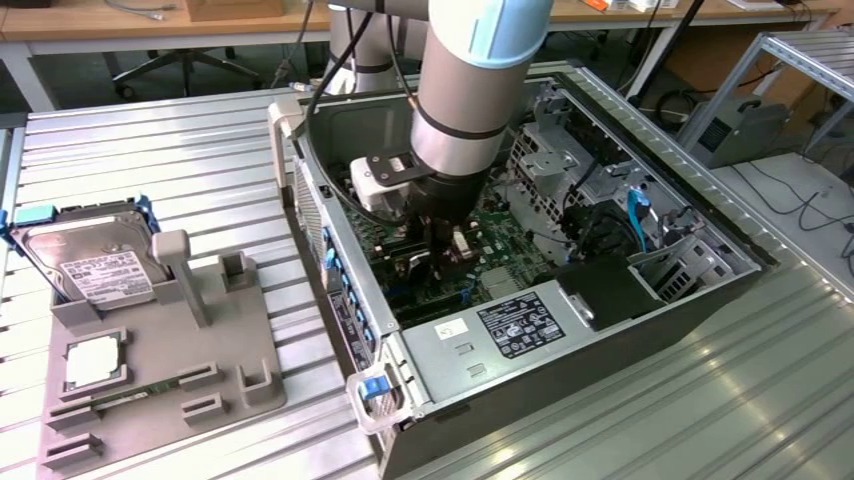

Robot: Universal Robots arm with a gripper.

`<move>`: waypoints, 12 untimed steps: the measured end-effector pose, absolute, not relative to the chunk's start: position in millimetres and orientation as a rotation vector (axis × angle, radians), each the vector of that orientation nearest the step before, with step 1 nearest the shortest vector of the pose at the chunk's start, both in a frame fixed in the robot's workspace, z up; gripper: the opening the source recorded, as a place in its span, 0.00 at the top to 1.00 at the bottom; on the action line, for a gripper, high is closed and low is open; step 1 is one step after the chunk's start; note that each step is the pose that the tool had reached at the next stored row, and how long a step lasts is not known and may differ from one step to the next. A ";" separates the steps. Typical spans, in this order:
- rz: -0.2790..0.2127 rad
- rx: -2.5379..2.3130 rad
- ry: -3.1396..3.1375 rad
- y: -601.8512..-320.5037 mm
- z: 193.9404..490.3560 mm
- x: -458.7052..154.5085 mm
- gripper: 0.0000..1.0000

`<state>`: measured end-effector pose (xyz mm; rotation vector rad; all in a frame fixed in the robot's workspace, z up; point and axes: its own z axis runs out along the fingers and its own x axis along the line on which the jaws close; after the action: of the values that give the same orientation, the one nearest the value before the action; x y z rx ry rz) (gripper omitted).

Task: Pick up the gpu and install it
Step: 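Insert the gpu into the slot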

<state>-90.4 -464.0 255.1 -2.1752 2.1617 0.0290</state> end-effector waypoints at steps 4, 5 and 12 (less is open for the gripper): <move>0.029 -2.175 2.162 -464.0 255.4 -90.3 0.24; 0.028 -2.176 2.162 -463.8 256.8 -90.3 0.24; 0.026 -2.176 2.163 -458.4 282.8 -90.3 0.24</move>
<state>-90.3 -458.4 282.8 -2.1765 2.1629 0.0264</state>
